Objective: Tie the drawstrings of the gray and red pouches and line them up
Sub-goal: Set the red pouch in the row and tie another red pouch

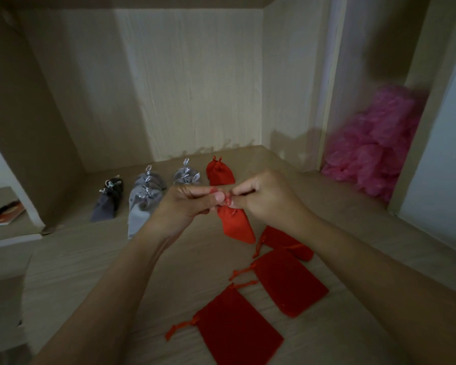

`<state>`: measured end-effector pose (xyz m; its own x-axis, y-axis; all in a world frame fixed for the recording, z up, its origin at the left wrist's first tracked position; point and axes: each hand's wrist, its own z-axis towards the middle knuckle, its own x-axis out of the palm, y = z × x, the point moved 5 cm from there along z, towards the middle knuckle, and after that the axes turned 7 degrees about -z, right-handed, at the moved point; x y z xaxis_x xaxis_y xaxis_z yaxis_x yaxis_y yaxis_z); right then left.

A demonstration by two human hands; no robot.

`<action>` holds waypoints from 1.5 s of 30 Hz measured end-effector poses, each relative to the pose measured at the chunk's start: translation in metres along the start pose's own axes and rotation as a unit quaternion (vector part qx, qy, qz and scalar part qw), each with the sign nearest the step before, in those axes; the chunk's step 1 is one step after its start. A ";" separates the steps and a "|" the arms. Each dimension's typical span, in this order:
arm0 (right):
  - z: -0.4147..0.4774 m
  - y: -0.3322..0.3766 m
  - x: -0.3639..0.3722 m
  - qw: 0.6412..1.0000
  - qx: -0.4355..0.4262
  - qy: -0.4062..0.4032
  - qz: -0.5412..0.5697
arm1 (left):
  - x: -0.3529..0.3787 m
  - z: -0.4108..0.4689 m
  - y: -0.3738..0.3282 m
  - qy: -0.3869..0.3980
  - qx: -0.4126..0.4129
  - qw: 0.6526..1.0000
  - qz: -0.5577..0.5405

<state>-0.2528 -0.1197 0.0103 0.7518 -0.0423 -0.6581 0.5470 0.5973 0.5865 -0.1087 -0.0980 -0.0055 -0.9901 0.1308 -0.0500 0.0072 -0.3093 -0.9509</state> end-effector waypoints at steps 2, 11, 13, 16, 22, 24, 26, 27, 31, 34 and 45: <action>0.001 0.000 0.000 1.000 0.002 0.005 -0.017 | 0.000 0.000 -0.004 -0.015 0.029 0.999 0.021; -0.001 0.000 -0.001 0.997 0.052 0.015 -0.048 | 0.001 -0.002 -0.014 -0.072 0.193 0.923 0.326; -0.002 0.000 0.001 0.996 0.046 0.013 -0.075 | 0.008 -0.003 -0.016 -0.064 0.231 0.888 0.391; -0.002 -0.001 0.005 0.995 0.042 0.011 -0.095 | 0.016 -0.004 -0.016 -0.061 0.256 0.857 0.443; 0.000 -0.002 0.005 0.997 0.071 0.018 -0.030 | 0.014 -0.005 -0.014 -0.101 0.280 0.829 0.474; -0.001 -0.004 0.006 0.985 0.133 0.026 0.110 | 0.010 -0.008 -0.021 -0.128 0.310 0.828 0.449; -0.002 -0.006 0.011 0.946 0.197 0.039 0.255 | 0.008 -0.014 -0.028 -0.143 0.346 0.830 0.413; -0.003 -0.007 0.015 0.926 0.215 0.047 0.305 | 0.009 -0.016 -0.029 -0.144 0.362 0.830 0.400; -0.005 -0.013 0.024 0.868 0.257 0.067 0.419 | 0.014 -0.018 -0.028 -0.131 0.381 0.830 0.386; -0.004 -0.012 0.019 0.856 0.262 0.105 0.434 | 0.011 -0.018 -0.029 -0.141 0.376 0.837 0.371; 0.003 -0.018 0.008 0.914 0.200 0.087 0.342 | 0.004 -0.014 -0.025 -0.172 0.349 0.867 0.311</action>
<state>-0.2557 -0.1328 -0.0041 0.9175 0.3800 -0.1177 0.0879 0.0947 0.9916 -0.1109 -0.0767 0.0135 -0.8092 -0.5171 -0.2788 0.5871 -0.7297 -0.3504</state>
